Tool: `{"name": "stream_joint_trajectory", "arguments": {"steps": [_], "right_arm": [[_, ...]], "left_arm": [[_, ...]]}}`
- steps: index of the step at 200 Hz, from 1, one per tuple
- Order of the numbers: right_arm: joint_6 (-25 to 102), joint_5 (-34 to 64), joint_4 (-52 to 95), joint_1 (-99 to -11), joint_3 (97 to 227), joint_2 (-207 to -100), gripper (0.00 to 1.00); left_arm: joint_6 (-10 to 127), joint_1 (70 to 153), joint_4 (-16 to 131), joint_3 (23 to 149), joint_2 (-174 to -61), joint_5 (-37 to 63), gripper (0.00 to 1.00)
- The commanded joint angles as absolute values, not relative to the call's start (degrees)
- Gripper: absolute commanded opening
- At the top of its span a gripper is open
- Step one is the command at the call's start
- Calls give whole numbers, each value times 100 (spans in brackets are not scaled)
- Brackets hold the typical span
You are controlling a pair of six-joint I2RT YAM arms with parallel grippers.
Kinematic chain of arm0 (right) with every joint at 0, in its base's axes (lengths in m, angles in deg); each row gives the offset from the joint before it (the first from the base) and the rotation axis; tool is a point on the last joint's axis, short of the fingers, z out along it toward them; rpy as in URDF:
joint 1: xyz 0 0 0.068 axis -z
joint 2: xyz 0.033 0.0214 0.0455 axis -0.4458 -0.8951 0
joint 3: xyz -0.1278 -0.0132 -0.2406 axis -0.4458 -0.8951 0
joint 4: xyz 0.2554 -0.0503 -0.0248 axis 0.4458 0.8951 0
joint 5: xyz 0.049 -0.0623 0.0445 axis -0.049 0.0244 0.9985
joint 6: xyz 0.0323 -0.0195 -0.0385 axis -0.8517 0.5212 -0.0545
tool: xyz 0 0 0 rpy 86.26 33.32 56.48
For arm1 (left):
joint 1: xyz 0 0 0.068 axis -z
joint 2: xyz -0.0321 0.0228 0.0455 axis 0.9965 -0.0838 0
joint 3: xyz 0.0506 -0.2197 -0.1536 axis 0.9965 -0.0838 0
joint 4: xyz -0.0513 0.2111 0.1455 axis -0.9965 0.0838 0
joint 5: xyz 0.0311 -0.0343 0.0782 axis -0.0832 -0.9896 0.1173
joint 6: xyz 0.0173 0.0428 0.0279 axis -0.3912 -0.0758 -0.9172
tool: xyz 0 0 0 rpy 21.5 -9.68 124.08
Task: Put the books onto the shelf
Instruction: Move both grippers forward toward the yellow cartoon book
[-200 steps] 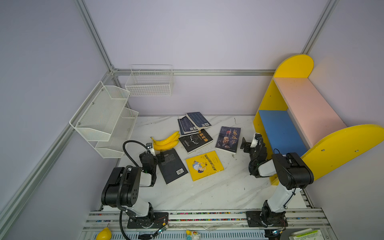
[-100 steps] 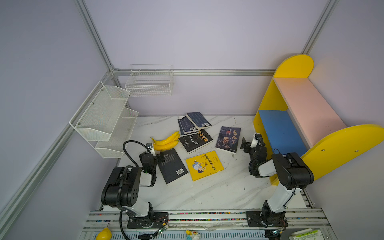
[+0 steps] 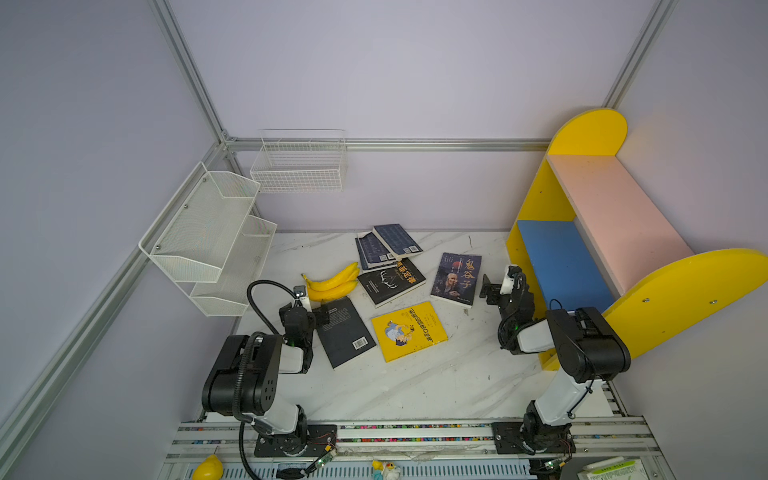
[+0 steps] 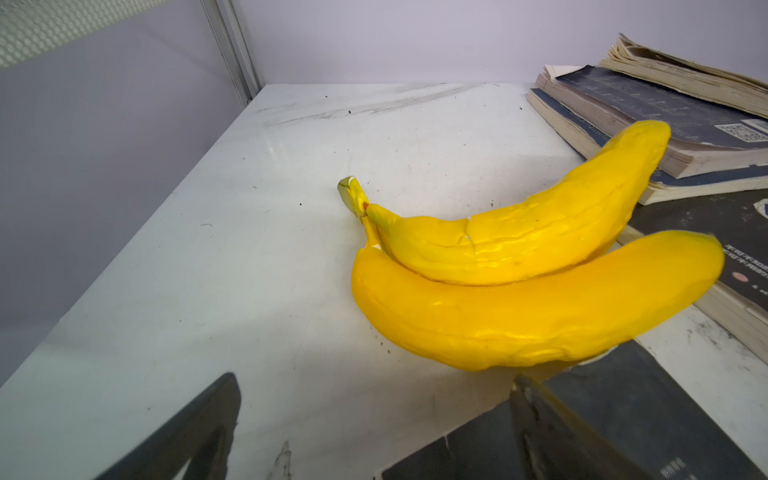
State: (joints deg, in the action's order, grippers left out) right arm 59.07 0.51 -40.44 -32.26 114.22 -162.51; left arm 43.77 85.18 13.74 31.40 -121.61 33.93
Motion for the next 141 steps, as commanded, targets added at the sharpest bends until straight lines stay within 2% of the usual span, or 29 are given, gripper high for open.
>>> {"name": "stream_joint_trajectory", "arguments": {"steps": [1,17,36,54,71,107,141], "right_arm": [[5579,71,-2171,-3219,12181,-15438,97],[5497,371,-2234,-3326,11941,-14717,97],[5186,391,-2111,-3530,11724,-13658,97],[4801,358,-1763,-3769,11678,-12838,97],[4220,315,-1423,-4034,11700,-12381,97],[2810,417,-403,-4877,12201,-12573,97],[3274,-166,-333,-5985,12529,-13224,97]], "left_arm": [[4212,8563,1893,3626,-11063,3499,100],[4432,8598,2611,3769,-10210,3340,100],[5353,8735,3955,4267,-9392,3252,100],[6273,8888,5118,4813,-9001,3150,100],[7103,9086,5480,5119,-8875,2964,100],[8120,9866,5601,5507,-9227,2689,100],[8171,10583,5743,5645,-9684,2871,100]]}}
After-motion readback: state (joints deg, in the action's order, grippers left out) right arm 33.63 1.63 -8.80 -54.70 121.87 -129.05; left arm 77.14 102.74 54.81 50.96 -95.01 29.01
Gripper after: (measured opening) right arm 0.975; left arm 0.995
